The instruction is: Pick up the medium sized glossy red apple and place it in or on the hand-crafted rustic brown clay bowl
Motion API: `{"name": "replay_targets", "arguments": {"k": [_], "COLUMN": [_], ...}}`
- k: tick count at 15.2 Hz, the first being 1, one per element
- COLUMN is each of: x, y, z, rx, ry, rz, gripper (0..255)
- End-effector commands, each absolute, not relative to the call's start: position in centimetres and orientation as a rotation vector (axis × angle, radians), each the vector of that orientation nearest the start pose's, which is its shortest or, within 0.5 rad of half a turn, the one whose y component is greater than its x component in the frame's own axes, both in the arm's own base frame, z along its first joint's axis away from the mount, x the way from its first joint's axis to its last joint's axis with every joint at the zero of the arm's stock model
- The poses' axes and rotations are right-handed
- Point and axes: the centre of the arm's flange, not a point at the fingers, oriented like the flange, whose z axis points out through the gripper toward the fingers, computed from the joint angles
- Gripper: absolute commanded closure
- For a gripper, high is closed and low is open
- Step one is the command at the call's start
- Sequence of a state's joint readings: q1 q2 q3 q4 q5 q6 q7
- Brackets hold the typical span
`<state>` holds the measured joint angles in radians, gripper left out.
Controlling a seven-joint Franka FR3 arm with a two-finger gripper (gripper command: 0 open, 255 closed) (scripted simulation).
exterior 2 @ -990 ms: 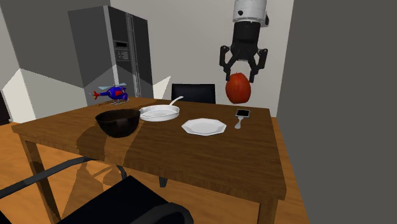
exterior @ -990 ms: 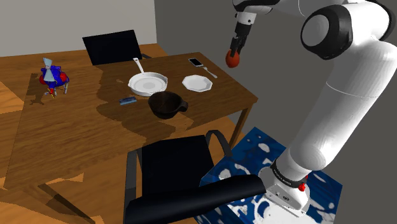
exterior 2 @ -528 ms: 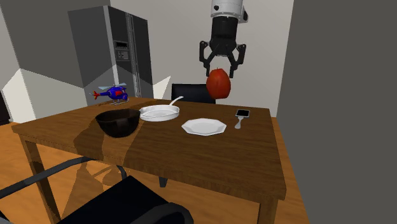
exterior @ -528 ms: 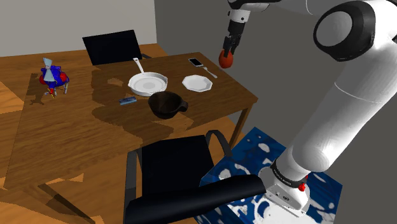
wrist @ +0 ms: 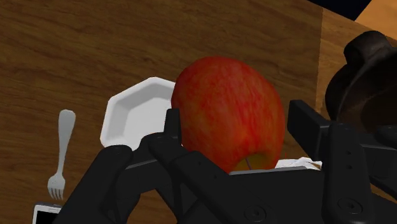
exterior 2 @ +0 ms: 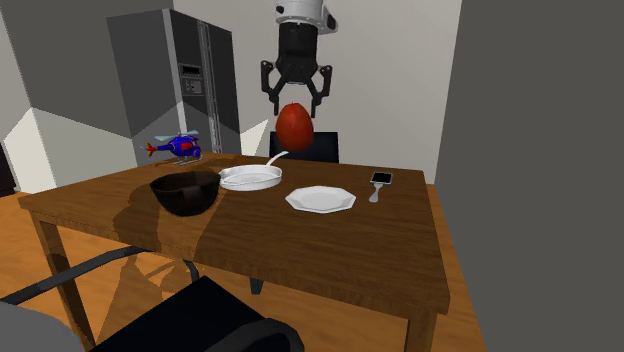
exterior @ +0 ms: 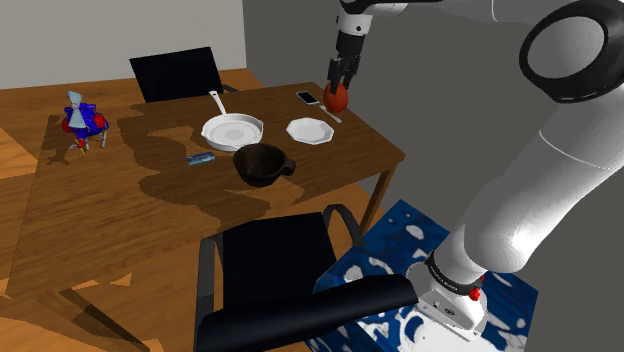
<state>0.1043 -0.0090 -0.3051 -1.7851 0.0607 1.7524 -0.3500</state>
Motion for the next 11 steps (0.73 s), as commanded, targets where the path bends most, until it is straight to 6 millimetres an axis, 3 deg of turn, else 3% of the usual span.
{"name": "replay_targets", "arguments": {"k": [1,11], "x": [54.8,55.4], "y": [-8.0,5.1], "z": [54.4,55.3], "rx": [-3.068,-3.068], "ry": [-0.209,-0.209], "rz": [0.009,0.009], "gripper": [255,255]}}
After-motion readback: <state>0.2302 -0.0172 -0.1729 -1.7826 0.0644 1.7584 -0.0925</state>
